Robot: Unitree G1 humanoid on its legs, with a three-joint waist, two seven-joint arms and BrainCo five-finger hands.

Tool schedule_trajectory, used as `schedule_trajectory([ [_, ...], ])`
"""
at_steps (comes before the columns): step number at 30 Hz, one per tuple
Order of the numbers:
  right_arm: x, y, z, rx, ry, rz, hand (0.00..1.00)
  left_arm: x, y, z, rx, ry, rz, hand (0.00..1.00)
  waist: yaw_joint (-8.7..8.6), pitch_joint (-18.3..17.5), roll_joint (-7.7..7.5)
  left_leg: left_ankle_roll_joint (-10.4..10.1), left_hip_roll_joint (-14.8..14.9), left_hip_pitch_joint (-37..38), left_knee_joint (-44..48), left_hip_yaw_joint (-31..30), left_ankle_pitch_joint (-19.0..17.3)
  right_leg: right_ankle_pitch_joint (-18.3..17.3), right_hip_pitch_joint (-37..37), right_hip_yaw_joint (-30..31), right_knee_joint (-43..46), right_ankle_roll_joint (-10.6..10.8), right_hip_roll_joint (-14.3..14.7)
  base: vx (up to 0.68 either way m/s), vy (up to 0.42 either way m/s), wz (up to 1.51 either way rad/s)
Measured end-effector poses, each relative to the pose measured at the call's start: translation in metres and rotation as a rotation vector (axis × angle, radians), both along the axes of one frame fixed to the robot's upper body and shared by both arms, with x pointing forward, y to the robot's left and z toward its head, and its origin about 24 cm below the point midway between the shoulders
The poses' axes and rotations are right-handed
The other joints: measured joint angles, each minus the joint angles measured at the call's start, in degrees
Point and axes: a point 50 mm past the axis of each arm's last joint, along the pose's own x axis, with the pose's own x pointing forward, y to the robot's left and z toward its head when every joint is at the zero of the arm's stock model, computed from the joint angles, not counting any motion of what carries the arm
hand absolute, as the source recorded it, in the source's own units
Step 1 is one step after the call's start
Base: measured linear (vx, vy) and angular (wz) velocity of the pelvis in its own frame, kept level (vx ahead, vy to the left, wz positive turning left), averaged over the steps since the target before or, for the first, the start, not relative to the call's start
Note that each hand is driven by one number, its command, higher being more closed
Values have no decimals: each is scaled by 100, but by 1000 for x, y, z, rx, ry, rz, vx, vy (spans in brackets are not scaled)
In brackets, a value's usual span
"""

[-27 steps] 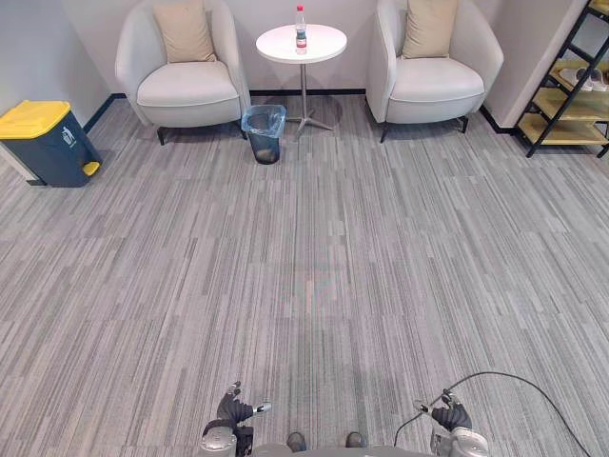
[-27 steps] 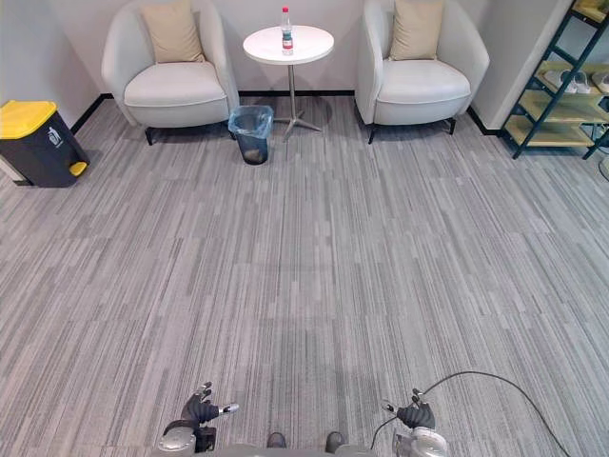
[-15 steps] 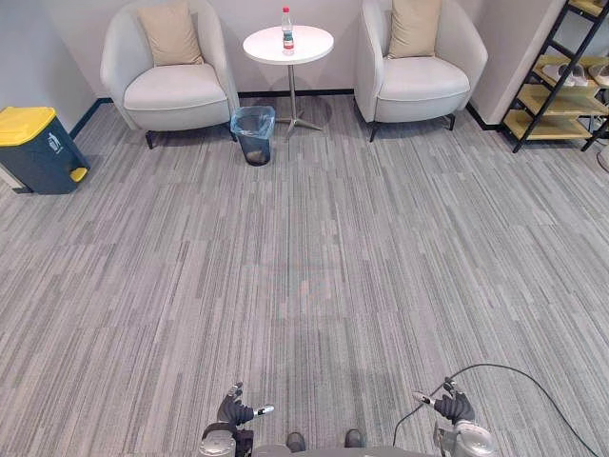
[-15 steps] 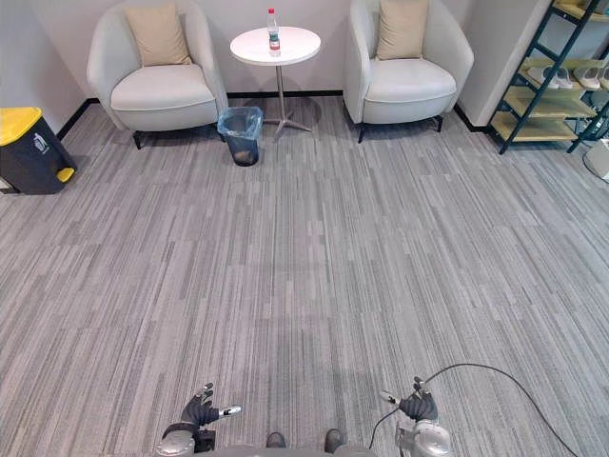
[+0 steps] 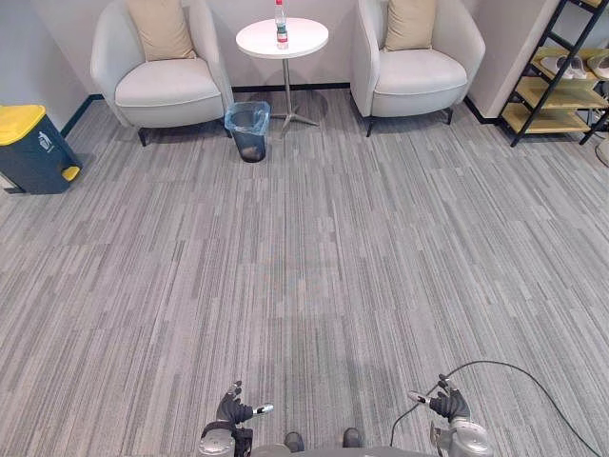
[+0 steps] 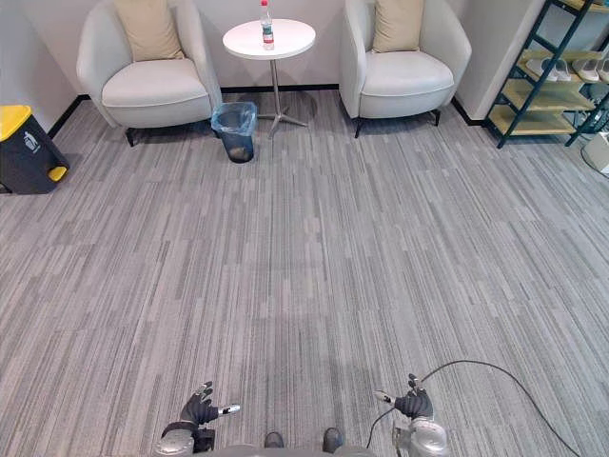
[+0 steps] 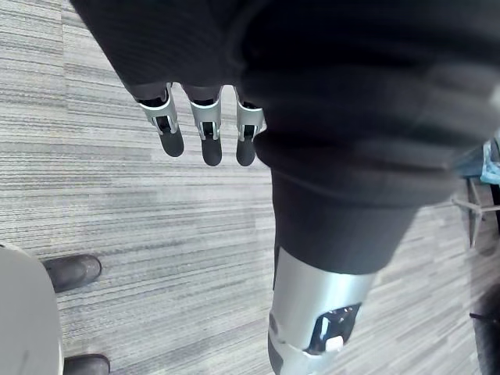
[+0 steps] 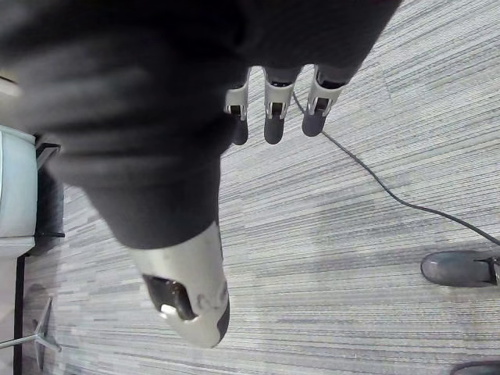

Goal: Gather rubbish on tea table into small bin, then transfer packed bag to large trash can.

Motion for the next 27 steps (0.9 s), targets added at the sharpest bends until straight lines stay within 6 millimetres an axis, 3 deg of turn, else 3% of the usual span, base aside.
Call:
schedule_trajectory([
  [6, 7, 1, 2, -1, -15, 4, 0, 2, 2, 1, -9, -12, 32, 0, 13, -2, -6, 83, 21, -276, 515, 204, -383, -50, -144, 216, 57, 76, -23, 15, 3, -19],
  [9, 13, 1, 4, -1, -30, 7, 0, 3, 4, 5, -16, -43, 73, 0, 32, 15, 19, 114, 79, -485, 874, 310, -638, -328, -455, 276, 607, 264, -19, 71, 44, -19],
  [11, 13, 1, 4, 0, -30, 5, 0, 6, 8, 8, -18, -67, 115, 0, 35, 29, 30, 154, 90, -510, 1093, 324, -814, -705, -776, 219, 1423, 381, -35, 71, 64, -2],
  [12, 13, 2, 4, 2, -30, 5, 0, 8, 11, 10, -18, -80, 136, 0, 50, 49, 54, 165, 85, -432, 1198, 320, -901, -976, -1103, 143, 2366, 599, -80, 79, 77, 7],
  [13, 12, 2, 4, 4, -29, 4, 0, 8, 12, 10, -17, -85, 138, 0, 45, 74, 63, 177, 70, -363, 1193, 307, -917, -1038, -1236, 68, 2788, 672, -115, 85, 81, 21],
  [15, 7, 6, 1, 20, -18, -3, 0, 14, 15, 14, -9, -110, 140, 0, 9, 220, 80, 320, -51, -74, 1179, 136, -1069, -1236, -1834, -305, 4440, 654, -373, 119, 73, 36],
  [18, 6, 7, 0, 24, -11, 0, 0, 12, 16, 13, -4, -105, 161, 0, 11, 264, 32, 349, -101, 118, 1192, 27, -1258, -1468, -2203, -588, 4721, 573, -541, 154, 7, 22],
  [21, 10, 10, 1, 22, -15, 28, 0, 19, 14, 15, -14, -123, 163, 0, -36, 376, 66, 268, 91, 264, 1124, -205, -1350, -1362, -2548, -874, 3721, 400, -458, 307, -81, 42],
  [23, 16, 11, 3, 21, -32, 35, 0, 25, 15, 18, -13, -142, 172, 0, -88, 464, 50, 21, 215, 394, 1022, -447, -1379, -558, -2640, -856, 2301, 211, -292, 415, -151, 52],
  [24, 15, 11, 3, 21, -31, 34, 0, 25, 15, 18, -13, -142, 175, 0, -119, 457, -32, -78, 219, 467, 1019, -538, -1437, -154, -2629, -829, 2179, 93, -313, 474, -185, 56],
  [25, 15, 7, 3, 13, -27, 28, 0, 25, 10, 16, -28, -136, 188, 0, -158, 508, 59, -219, 388, 606, 1067, -678, -1522, 194, -2577, -921, 2393, -165, -264, 468, -211, 45],
  [27, 25, 9, 7, 19, -62, 28, 0, 29, 7, 17, -31, -151, 198, 0, -147, 498, 130, -416, 533, 350, 1601, -842, -1409, -119, -2516, -1057, 2482, -332, -188, 441, -235, 29],
])
